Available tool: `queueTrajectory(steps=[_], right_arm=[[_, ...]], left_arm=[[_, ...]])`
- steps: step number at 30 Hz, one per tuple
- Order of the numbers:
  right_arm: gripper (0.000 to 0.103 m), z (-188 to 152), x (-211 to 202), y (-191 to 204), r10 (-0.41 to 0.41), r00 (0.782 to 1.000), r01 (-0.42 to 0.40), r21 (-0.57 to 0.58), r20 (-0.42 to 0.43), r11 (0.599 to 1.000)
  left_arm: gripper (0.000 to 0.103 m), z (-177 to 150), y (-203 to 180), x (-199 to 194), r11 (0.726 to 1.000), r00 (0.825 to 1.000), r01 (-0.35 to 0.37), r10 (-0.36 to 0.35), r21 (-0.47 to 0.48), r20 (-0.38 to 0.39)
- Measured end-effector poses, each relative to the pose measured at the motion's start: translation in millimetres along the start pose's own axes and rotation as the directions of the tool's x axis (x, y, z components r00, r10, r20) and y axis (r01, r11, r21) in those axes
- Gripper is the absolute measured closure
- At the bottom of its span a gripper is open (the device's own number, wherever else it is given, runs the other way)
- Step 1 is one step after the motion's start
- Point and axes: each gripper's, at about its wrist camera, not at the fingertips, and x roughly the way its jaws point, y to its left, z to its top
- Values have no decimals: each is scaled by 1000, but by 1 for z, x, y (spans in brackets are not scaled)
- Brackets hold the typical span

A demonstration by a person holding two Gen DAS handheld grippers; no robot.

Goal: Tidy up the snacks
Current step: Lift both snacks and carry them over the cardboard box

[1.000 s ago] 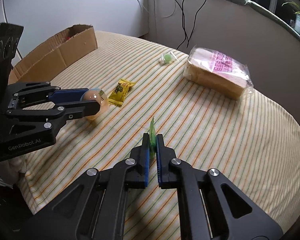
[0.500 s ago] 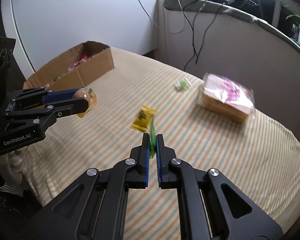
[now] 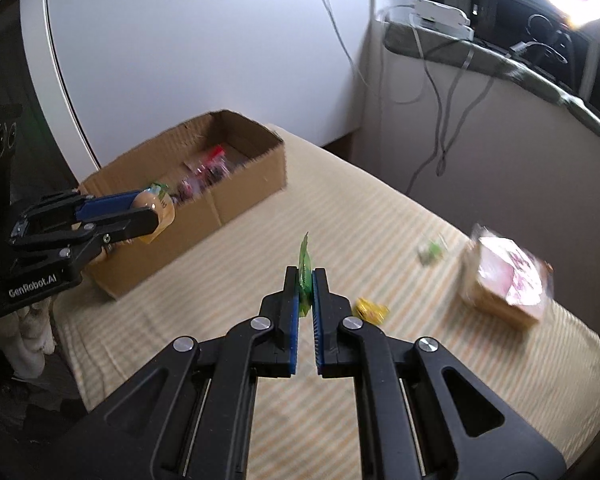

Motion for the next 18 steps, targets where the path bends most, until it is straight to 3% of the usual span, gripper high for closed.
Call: queueTrajectory(steps=[18], right_arm=[[97,88,68,70,136,991,-137,-98,-9,986]], left_arm=[[78,-6,75,-8,992,996,-91,91,-89,-3]])
